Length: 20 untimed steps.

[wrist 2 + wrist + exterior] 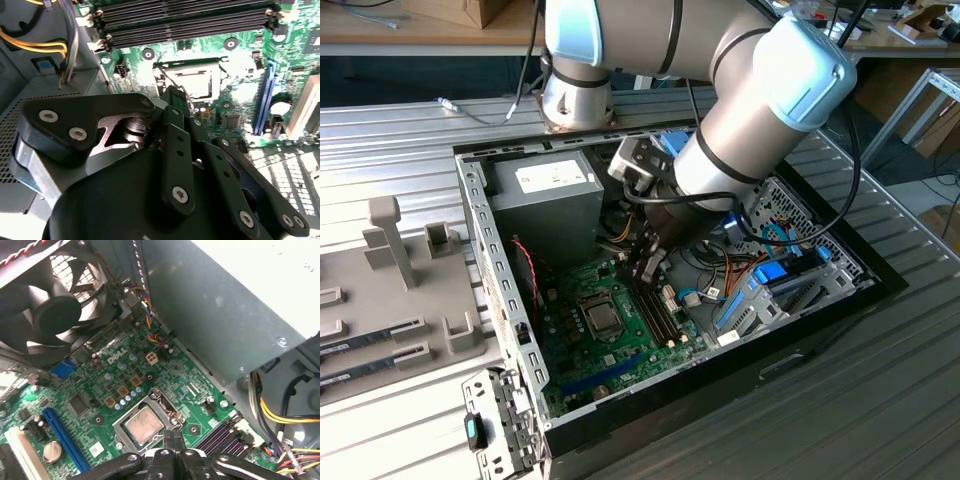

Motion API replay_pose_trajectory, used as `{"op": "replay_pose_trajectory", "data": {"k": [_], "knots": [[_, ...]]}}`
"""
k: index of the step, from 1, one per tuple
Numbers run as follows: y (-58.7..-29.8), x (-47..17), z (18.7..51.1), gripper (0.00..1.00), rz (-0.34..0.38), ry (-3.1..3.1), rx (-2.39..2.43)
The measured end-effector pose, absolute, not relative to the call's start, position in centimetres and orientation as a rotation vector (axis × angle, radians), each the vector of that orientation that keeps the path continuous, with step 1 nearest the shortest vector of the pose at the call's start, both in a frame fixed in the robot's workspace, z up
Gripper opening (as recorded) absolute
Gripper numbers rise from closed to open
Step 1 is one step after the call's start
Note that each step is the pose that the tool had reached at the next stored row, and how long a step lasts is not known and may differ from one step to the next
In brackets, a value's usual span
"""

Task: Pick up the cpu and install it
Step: 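Install the first cpu locking lever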

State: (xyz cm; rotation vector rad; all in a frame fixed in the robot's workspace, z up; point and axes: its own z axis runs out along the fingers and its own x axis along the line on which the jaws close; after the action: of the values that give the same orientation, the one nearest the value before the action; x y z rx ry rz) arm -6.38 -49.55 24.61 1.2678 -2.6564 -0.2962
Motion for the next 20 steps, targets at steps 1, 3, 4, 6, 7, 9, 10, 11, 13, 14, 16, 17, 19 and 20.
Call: {"op": "replay_pose_trajectory", "data": {"k": [1, 3, 4, 6, 7, 9, 10, 11, 13, 14, 16, 17, 19, 20], "knots": [[-49.5, -6.4, 24.6, 0.11, -0.287, -2.651, 1.270], [-49.5, -6.3, 24.5, 0.11, -0.275, -2.642, 1.275], [-49.5, -6.3, 24.4, 0.11, -0.272, -2.639, 1.276], [-49.6, -6.2, 24.3, 0.11, -0.263, -2.628, 1.280], [-49.5, -6.1, 24.2, 0.11, -0.260, -2.622, 1.282], [-49.6, -6.0, 23.9, 0.11, -0.256, -2.611, 1.286], [-49.6, -6.0, 23.8, 0.11, -0.255, -2.608, 1.288], [-49.6, -5.9, 23.7, 0.11, -0.253, -2.604, 1.289], [-49.6, -5.8, 23.5, 0.11, -0.250, -2.597, 1.291], [-49.6, -5.8, 23.4, 0.11, -0.249, -2.595, 1.291], [-49.6, -5.7, 23.2, 0.11, -0.243, -2.584, 1.293], [-49.6, -5.7, 23.1, 0.11, -0.241, -2.581, 1.293], [-49.6, -5.5, 22.9, 0.11, -0.236, -2.571, 1.294], [-49.7, -5.5, 22.8, 0.11, -0.234, -2.567, 1.294]]}}
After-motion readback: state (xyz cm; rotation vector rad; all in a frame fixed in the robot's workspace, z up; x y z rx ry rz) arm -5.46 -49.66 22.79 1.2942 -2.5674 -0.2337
